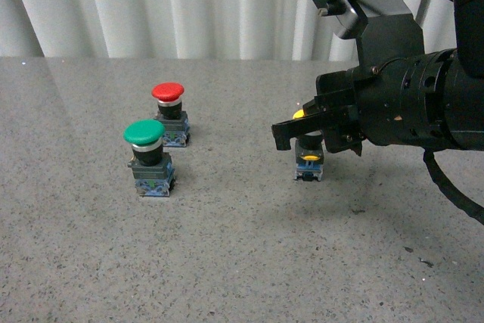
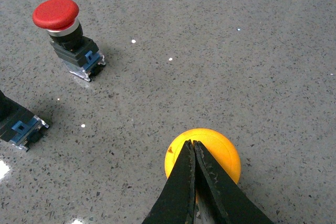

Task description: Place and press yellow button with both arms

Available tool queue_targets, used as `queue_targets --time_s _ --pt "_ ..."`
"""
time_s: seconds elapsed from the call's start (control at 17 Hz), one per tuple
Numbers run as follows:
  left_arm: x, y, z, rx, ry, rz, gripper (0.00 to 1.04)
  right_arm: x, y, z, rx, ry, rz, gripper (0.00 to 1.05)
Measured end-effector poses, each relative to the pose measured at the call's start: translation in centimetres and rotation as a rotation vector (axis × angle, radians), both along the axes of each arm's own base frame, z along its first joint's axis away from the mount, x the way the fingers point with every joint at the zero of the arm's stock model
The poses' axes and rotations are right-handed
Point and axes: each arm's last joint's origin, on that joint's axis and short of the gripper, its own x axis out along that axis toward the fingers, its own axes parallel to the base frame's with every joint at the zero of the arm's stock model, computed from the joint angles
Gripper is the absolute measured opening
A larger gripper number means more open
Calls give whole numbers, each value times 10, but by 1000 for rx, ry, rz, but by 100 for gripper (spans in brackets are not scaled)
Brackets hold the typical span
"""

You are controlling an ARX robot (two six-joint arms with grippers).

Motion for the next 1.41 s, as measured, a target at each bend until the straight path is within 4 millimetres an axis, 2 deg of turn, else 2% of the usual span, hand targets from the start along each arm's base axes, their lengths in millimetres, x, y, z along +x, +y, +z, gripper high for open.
queue_targets --time_s 0.35,0.53,0.71,0.76,0.88,1.41 --pt "0 0 0 0 0 0 98 0 0 -1 -12 -2 14 2" --pt "0 0 0 0 0 0 98 -5 -1 18 78 -28 18 2" --pt "0 0 0 0 0 0 98 -25 -2 78 249 -187 59 2" --pt "0 0 0 0 0 0 98 -43 -5 97 319 -237 100 2" --pt "0 0 0 0 0 0 98 -76 -18 100 401 -234 110 2" --pt "0 0 0 0 0 0 98 -111 -47 114 503 -280 57 2"
